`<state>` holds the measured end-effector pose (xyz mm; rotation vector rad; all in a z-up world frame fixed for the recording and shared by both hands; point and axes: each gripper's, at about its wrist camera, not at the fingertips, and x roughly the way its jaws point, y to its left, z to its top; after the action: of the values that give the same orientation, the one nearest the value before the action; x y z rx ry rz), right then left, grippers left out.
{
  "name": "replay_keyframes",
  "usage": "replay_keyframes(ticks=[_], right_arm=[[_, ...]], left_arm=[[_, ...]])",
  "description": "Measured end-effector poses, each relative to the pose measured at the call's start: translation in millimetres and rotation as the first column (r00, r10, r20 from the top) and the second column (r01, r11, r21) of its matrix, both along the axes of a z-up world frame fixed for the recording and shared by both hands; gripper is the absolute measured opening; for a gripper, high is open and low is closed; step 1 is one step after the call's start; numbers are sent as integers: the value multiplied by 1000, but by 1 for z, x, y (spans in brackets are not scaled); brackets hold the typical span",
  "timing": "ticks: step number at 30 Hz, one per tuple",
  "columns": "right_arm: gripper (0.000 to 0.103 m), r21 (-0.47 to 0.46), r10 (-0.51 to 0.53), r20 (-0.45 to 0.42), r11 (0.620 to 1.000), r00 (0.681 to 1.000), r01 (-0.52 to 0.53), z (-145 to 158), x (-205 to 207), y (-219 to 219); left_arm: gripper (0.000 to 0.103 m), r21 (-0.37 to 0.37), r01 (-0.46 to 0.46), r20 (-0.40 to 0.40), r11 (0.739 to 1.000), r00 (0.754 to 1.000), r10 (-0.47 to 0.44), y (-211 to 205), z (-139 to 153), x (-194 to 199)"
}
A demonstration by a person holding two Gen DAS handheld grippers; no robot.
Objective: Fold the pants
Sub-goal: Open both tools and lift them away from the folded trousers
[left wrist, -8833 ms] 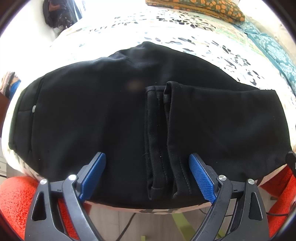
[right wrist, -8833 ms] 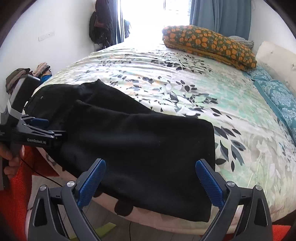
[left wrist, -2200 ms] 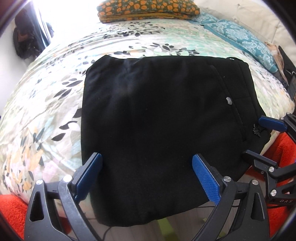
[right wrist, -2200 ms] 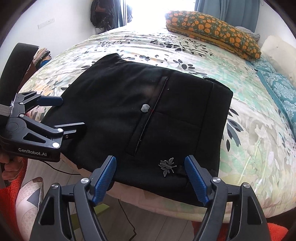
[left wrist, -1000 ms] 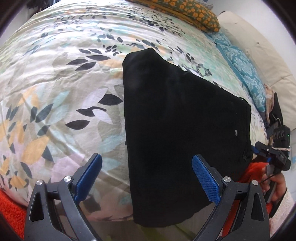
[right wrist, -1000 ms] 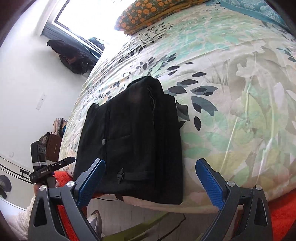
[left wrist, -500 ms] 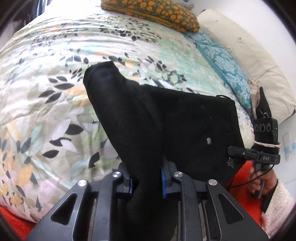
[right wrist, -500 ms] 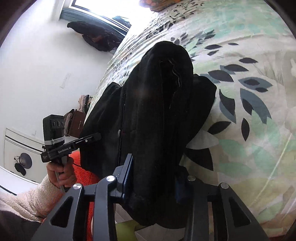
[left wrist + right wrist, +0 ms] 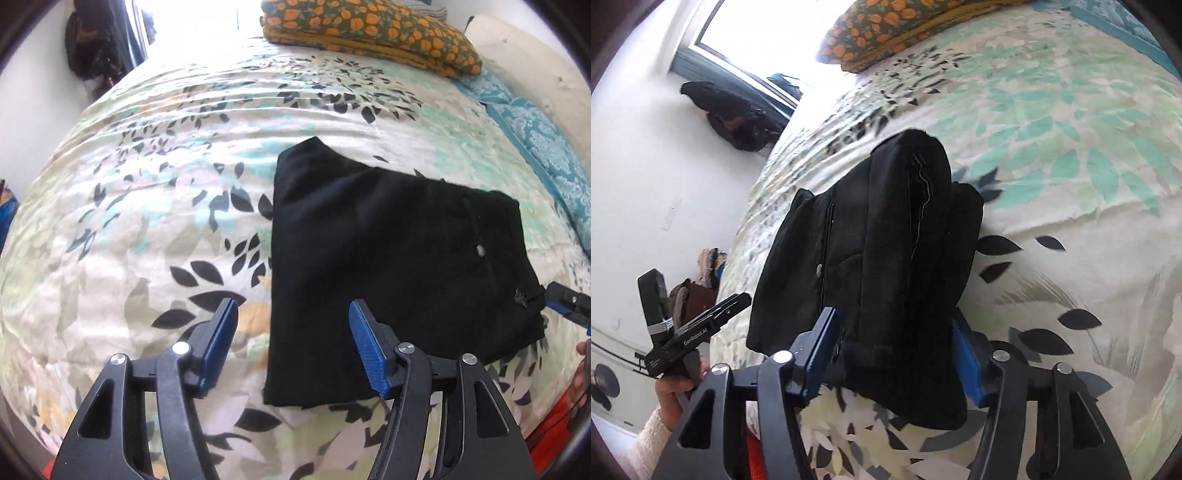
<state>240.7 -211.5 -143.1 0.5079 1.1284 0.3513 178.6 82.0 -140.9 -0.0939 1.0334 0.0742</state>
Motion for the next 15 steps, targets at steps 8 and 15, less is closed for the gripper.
replay_keyframes(ticks=[8,15], right_arm=[[103,-417,-46,193,901,980,124,79,-118,8],[103,-491,26,251,865,968,104,133,-216,77]], left_arm=[[101,79,-53,136,995,990,42,-10,54,-127],[101,47,-17,164,999,986,9,-51,102,-186]])
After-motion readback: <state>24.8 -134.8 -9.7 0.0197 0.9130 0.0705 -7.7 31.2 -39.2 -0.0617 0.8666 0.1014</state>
